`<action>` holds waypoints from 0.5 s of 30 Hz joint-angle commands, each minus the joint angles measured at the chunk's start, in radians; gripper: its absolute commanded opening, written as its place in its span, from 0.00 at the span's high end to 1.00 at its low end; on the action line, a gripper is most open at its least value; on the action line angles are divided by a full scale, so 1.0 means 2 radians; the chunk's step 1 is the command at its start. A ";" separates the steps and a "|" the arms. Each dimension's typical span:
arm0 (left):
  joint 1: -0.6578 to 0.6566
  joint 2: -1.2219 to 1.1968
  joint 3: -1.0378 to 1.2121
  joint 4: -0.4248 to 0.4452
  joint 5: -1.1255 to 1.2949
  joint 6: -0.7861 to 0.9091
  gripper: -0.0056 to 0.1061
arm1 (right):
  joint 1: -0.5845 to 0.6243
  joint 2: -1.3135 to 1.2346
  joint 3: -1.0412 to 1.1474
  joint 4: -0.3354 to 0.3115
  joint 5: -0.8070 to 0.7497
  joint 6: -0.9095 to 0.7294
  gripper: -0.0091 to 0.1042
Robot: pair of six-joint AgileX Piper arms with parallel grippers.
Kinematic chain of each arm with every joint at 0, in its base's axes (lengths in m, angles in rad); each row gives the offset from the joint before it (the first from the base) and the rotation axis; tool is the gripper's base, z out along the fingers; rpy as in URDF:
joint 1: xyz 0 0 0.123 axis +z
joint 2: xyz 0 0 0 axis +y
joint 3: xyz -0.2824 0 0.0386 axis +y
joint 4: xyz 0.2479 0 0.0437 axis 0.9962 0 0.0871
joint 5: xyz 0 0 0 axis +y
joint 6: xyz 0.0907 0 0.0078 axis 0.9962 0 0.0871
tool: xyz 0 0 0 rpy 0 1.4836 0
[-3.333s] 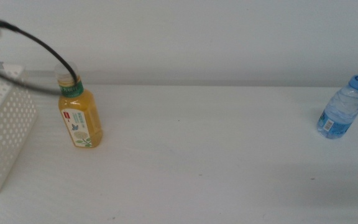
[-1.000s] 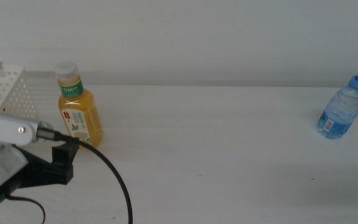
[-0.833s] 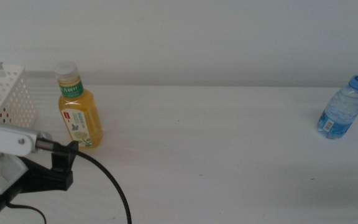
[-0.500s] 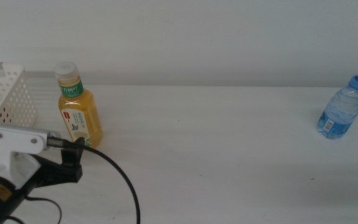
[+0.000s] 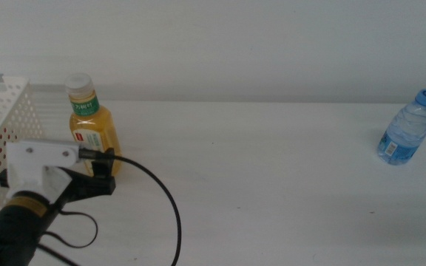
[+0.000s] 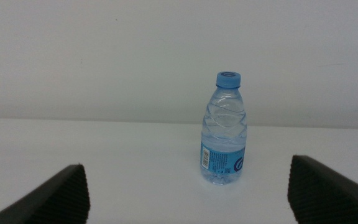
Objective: Use arms to grab the bottles and put them into the dustbin to the left of the table.
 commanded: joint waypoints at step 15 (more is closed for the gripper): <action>-0.003 0.091 -0.085 -0.028 -0.009 -0.007 0.11 | -0.003 -0.019 0.022 -0.002 -0.001 -0.003 0.17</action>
